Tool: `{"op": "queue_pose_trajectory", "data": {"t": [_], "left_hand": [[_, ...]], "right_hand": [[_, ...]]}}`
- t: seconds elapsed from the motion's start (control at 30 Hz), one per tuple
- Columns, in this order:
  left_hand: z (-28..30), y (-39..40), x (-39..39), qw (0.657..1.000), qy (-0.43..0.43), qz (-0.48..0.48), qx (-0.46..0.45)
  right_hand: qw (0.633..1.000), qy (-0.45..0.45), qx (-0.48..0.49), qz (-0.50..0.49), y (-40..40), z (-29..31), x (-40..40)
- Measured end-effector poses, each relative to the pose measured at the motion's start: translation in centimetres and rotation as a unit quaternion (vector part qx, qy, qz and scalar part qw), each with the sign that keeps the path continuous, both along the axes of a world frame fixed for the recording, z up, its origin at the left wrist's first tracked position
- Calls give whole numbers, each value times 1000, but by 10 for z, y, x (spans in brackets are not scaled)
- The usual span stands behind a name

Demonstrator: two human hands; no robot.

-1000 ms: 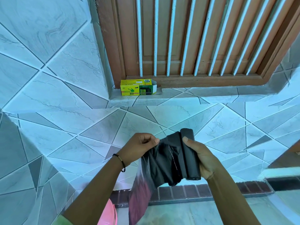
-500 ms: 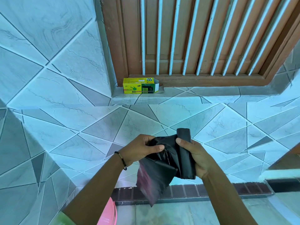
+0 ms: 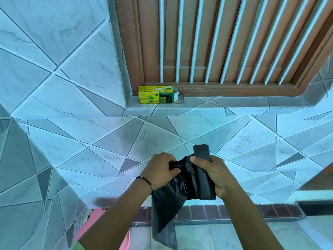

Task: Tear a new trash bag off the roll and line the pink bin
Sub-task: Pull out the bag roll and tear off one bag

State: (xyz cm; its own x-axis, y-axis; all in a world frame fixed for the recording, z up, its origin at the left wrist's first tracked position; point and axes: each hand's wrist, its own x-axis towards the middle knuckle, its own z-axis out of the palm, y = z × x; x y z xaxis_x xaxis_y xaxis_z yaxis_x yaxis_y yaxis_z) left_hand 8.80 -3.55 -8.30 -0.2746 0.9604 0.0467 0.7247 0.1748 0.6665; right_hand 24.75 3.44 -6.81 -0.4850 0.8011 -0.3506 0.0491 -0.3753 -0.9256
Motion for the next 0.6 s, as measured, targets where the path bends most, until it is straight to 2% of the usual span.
{"op": "queue_pose_trajectory", "data": {"t": [0.23,0.33,0.37,0.43,0.5,0.53,0.6], "left_hand": [[-10,8,10,997,36,67,3],[-11,11,14,995,12,94,8],[-10,11,15,995,-23,101,5],[-10,11,12,982,-166,94,-15],[-9,9,7,940,-331,67,-54],[-9,6,6,919,-385,46,-72],[-9,4,4,912,-399,-5,-90]], "right_hand": [[999,-20,42,-20,-6,0,-8],[997,-26,68,-31,-9,1,-11],[996,-22,74,-38,-9,2,-10],[996,-10,75,-52,-5,5,-8],[996,1,71,-53,-2,8,-5],[996,5,70,-47,0,8,-4],[997,3,69,-33,1,8,-2]]}}
